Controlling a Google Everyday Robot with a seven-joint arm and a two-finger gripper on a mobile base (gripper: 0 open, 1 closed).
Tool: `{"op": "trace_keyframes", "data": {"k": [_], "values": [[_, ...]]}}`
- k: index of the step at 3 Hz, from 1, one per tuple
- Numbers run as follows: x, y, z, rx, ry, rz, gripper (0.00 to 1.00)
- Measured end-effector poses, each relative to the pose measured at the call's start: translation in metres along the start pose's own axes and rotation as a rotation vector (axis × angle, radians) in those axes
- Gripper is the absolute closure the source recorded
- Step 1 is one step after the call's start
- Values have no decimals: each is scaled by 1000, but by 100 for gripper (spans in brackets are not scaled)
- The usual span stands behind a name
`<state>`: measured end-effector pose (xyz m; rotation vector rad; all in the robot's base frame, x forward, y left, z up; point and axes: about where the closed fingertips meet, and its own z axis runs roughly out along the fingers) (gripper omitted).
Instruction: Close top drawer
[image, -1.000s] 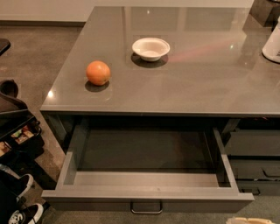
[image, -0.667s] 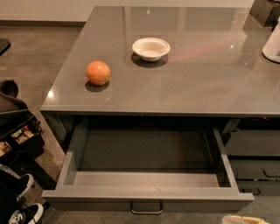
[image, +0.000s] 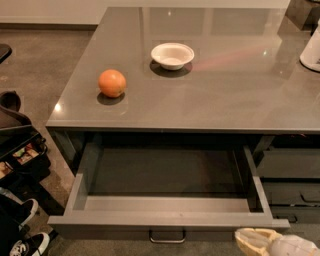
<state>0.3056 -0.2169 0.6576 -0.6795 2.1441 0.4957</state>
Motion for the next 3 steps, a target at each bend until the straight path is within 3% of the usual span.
{"op": "trace_keyframes", "data": {"k": [2, 3], "values": [[-16, -1, 58, -76, -46, -65, 100], [-39, 0, 91, -125, -69, -124, 100]]}}
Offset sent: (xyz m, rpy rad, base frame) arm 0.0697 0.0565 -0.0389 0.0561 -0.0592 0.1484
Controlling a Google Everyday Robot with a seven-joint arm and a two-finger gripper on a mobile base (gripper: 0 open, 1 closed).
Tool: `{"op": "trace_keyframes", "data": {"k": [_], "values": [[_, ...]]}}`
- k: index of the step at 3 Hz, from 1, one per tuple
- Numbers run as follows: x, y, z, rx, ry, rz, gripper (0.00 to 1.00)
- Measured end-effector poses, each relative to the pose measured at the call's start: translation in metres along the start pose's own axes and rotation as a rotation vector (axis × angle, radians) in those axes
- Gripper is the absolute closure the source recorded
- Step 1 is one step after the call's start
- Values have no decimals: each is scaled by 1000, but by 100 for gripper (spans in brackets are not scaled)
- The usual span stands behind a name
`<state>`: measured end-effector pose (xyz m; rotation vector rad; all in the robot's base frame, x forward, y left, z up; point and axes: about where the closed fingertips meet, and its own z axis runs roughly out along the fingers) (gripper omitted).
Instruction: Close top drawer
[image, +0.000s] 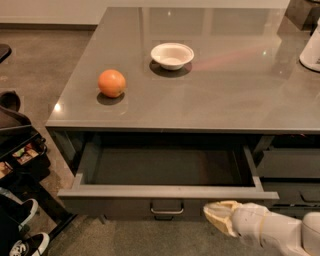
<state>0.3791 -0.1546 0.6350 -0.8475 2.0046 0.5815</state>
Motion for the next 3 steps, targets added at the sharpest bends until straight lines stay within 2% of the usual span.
{"op": "trace_keyframes", "data": {"k": [1, 2, 3], "values": [[-22, -3, 29, -32, -28, -56, 100], [-50, -6, 50, -25, -34, -151, 100], [-71, -15, 66, 0, -10, -241, 100]]}}
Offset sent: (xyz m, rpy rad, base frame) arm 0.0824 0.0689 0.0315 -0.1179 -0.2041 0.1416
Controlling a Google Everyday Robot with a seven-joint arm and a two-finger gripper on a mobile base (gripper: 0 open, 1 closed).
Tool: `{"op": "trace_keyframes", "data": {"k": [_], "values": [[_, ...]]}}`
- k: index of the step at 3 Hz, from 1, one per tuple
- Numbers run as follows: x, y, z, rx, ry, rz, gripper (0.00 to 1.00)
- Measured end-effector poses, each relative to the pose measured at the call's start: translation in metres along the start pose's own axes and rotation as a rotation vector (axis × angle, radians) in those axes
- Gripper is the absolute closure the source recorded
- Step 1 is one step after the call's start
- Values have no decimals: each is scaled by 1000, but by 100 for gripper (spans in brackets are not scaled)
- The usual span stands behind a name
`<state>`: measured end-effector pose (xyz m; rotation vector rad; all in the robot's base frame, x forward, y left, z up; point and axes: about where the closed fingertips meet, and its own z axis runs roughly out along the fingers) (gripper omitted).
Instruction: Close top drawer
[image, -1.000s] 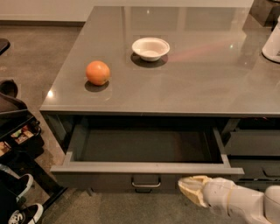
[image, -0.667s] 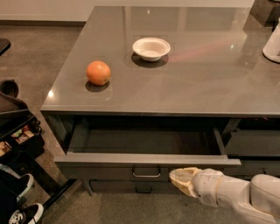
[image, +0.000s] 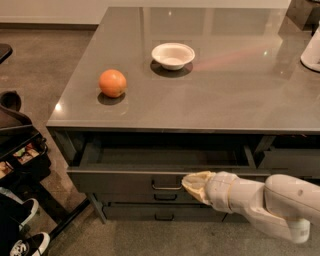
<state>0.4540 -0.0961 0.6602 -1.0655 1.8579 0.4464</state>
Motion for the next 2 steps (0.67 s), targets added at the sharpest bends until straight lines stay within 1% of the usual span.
{"op": "trace_keyframes", "data": {"k": [1, 2], "values": [[-1, -24, 4, 62, 49, -63, 100], [-1, -24, 4, 62, 49, -63, 100]]}}
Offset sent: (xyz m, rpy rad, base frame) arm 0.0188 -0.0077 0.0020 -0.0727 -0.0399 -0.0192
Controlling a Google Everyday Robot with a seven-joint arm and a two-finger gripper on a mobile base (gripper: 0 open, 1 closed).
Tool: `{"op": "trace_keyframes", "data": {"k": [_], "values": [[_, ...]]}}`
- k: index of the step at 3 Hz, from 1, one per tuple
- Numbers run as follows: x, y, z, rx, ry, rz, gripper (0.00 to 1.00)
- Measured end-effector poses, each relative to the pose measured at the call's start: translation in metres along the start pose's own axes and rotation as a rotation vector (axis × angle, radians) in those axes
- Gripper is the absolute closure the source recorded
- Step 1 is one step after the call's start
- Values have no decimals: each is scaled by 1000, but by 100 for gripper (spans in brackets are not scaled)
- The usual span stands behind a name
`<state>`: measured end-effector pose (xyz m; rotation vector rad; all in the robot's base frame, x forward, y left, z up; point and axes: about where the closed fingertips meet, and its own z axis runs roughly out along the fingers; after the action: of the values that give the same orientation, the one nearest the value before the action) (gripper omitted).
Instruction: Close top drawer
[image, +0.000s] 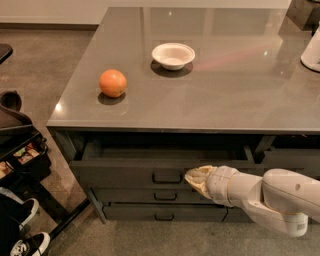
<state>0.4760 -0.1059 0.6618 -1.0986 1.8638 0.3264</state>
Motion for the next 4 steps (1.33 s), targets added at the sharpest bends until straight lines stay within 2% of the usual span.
{"op": "trace_keyframes", "data": {"k": [1, 2, 3, 4], "values": [[-5, -6, 13, 11, 5, -99, 100], [-1, -26, 28, 87, 27, -215, 100], [10, -46, 34, 162, 67, -276, 100], [15, -51, 35, 186, 81, -285, 100]]}}
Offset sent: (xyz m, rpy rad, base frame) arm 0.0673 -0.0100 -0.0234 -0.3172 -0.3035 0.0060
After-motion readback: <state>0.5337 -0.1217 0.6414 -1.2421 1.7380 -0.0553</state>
